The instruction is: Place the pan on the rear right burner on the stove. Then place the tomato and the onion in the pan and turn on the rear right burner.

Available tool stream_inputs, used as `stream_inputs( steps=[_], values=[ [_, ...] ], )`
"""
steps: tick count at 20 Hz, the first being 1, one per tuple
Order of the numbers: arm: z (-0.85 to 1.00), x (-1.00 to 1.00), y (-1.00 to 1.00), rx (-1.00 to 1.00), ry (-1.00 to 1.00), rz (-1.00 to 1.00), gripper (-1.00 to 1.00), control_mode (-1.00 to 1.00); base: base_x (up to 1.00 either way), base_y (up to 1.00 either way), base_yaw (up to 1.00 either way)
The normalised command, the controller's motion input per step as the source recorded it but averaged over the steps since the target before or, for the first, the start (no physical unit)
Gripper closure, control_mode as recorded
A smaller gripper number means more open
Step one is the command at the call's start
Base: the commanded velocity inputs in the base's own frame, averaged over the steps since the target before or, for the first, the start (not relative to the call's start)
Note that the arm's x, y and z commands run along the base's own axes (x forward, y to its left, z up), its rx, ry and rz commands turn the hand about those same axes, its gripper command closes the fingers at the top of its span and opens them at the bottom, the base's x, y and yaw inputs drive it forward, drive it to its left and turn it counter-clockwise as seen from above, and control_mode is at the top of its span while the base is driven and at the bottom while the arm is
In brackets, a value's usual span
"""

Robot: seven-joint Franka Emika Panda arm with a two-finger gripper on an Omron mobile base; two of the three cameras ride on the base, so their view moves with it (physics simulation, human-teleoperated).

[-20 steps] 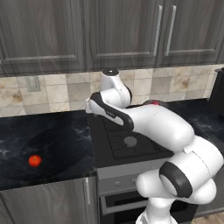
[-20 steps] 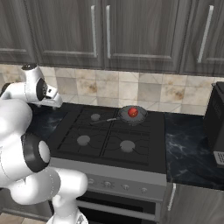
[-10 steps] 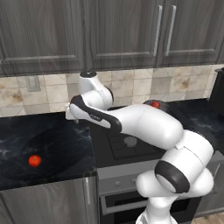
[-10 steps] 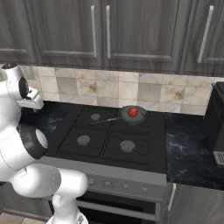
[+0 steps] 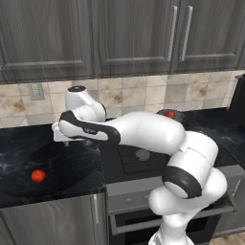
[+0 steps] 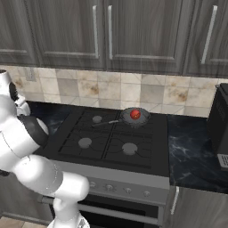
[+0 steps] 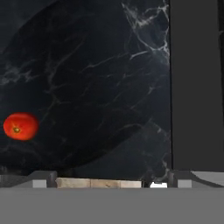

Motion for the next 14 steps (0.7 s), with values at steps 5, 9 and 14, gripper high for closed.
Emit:
stream_inputs(
  steps=[5, 9, 14],
  values=[
    [-0.36, -0.02, 0.48, 0.01, 0.06, 0.01, -1.0, -1.0, 0.0, 0.0, 0.0],
    [-0.35, 0.0, 0.47, 0.0, 0.03, 0.01, -1.0, -1.0, 0.0, 0.0, 0.0],
    [-0.26, 0.0, 0.51, 0.0, 0.01, 0.02, -1.0, -1.0, 0.0, 0.0, 0.0]
  ],
)
